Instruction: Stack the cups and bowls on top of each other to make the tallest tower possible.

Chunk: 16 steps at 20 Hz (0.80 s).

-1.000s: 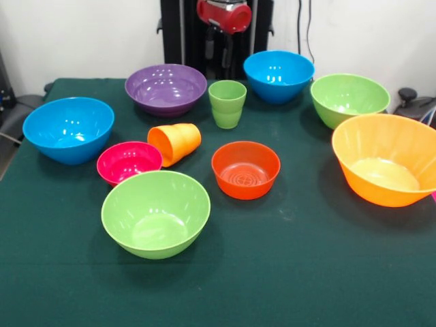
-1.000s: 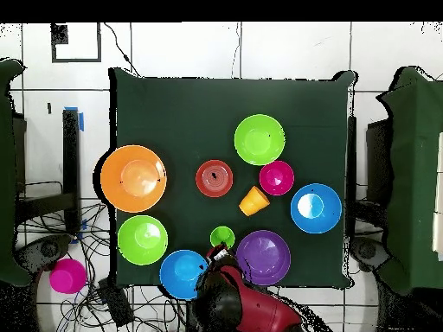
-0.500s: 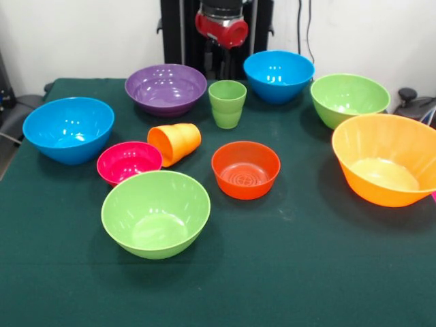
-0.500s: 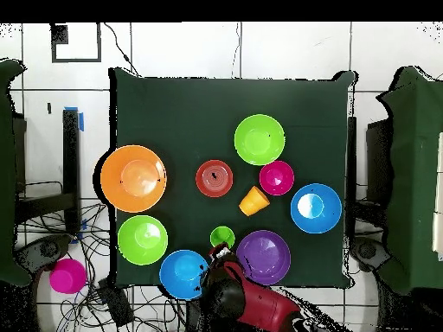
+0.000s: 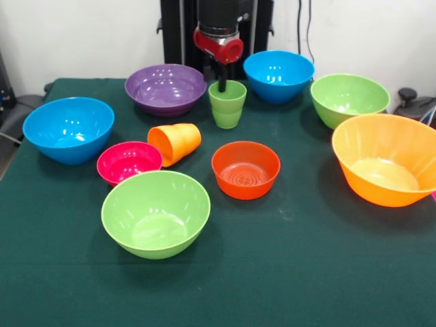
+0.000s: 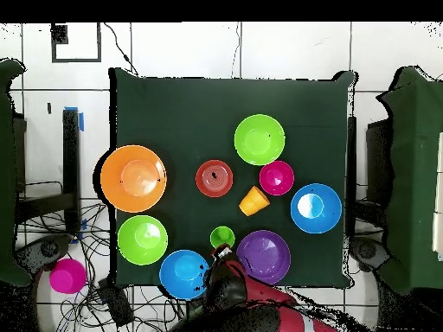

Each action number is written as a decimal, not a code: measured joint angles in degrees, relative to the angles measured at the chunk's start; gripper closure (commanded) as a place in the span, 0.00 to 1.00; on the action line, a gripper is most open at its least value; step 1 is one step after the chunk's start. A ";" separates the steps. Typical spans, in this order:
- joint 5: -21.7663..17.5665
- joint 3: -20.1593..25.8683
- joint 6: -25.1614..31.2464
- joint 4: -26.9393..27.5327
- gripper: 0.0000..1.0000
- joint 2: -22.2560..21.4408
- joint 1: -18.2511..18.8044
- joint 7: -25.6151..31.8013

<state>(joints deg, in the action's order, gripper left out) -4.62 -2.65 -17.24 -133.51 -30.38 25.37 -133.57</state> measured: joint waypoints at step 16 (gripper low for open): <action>0.00 0.48 -1.03 0.05 1.00 2.31 0.12 0.00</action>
<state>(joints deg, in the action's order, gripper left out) -4.62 -2.16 -18.27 -133.46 -28.07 25.50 -133.57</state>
